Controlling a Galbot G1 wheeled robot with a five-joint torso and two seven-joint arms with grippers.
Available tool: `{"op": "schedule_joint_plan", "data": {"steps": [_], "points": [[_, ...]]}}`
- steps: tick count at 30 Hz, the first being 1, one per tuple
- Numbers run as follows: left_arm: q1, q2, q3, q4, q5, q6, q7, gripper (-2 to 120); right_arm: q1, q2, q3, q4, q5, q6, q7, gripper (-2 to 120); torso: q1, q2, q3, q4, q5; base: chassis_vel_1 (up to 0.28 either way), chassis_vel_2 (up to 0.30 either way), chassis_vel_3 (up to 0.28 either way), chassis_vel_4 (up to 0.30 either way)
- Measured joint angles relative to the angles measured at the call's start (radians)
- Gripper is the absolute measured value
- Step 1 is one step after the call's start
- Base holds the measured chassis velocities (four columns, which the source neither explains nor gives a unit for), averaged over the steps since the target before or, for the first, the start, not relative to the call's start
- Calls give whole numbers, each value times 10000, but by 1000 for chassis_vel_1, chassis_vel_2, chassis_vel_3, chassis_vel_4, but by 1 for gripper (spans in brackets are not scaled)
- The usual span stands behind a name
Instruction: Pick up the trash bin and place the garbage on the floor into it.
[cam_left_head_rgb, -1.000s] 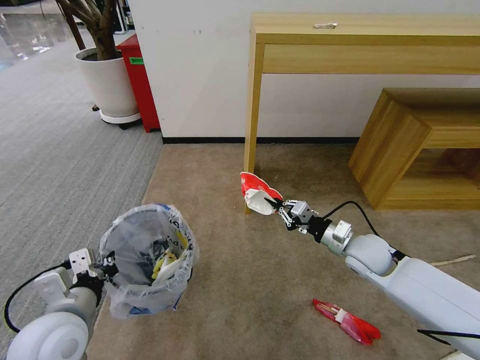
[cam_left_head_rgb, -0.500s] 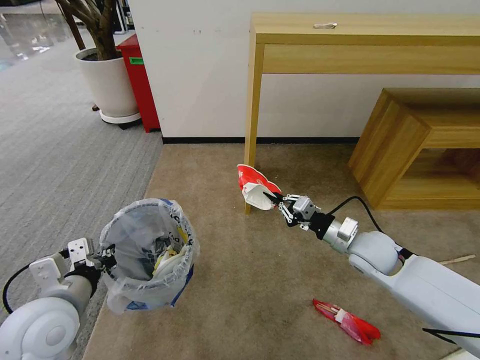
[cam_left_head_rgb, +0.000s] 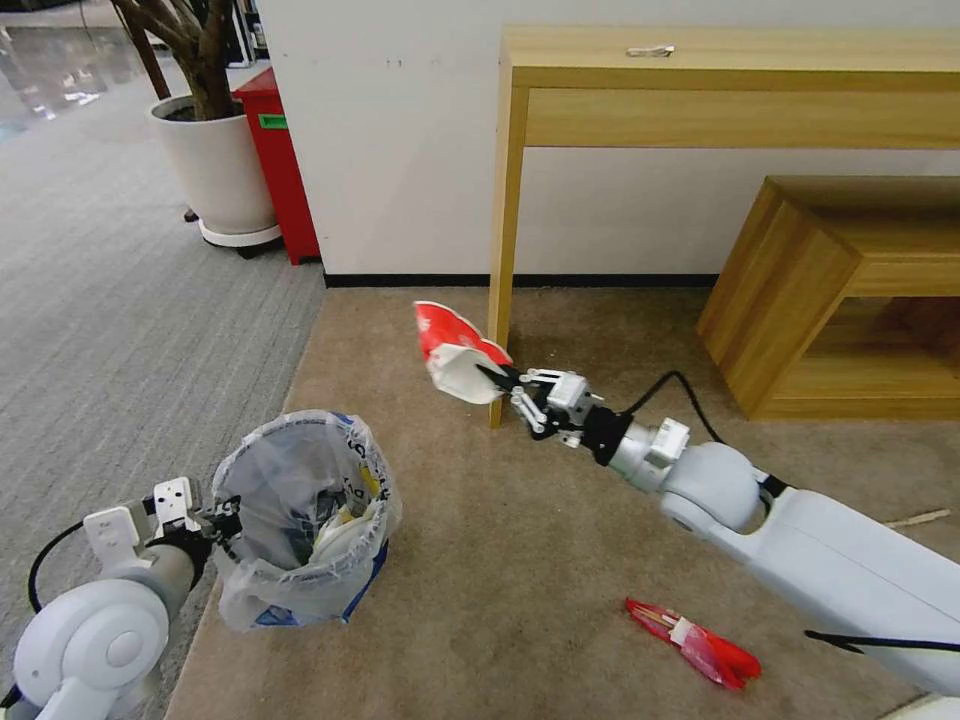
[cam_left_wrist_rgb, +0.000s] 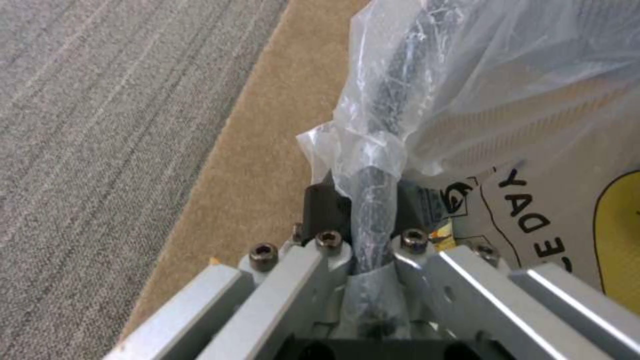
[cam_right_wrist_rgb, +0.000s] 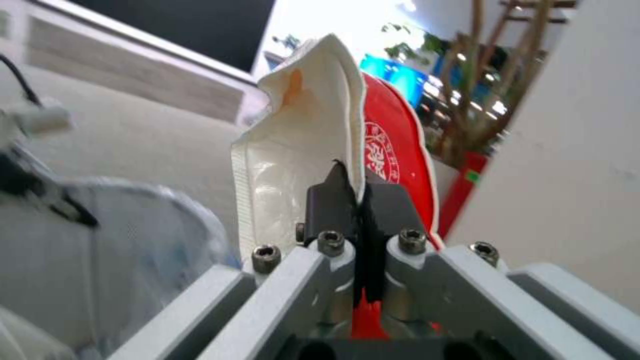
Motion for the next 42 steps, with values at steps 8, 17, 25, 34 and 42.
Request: {"op": "schedule_joint_plan", "data": {"steps": [8,17,25,34,42], "points": [[-70,-38,125,103,69,6,46,0,1118,741,-1259,-49,265,4,-10,0,0,0,0,-1,-2,0,0,0,0],[-21,-185,-99,-43,62,6,55,0,2609,1672,-2821,-230,578,69,-11,0,0,0,-1,0,-1,0,0,0,0],[22,-333,-217,-167,82,1,38,0,3277,2226,-4028,-398,751,78,8,0,0,0,-1,-2,0,0,0,0,0],[-5,-338,-277,-272,44,-26,15,0,3536,2526,-4950,-626,859,85,-50,0,0,0,-1,-1,1,0,0,0,0],[16,-310,-328,-395,43,-47,17,0,3612,2498,-5536,-700,947,-141,-41,0,0,0,-1,-1,2,0,0,0,0]]}}
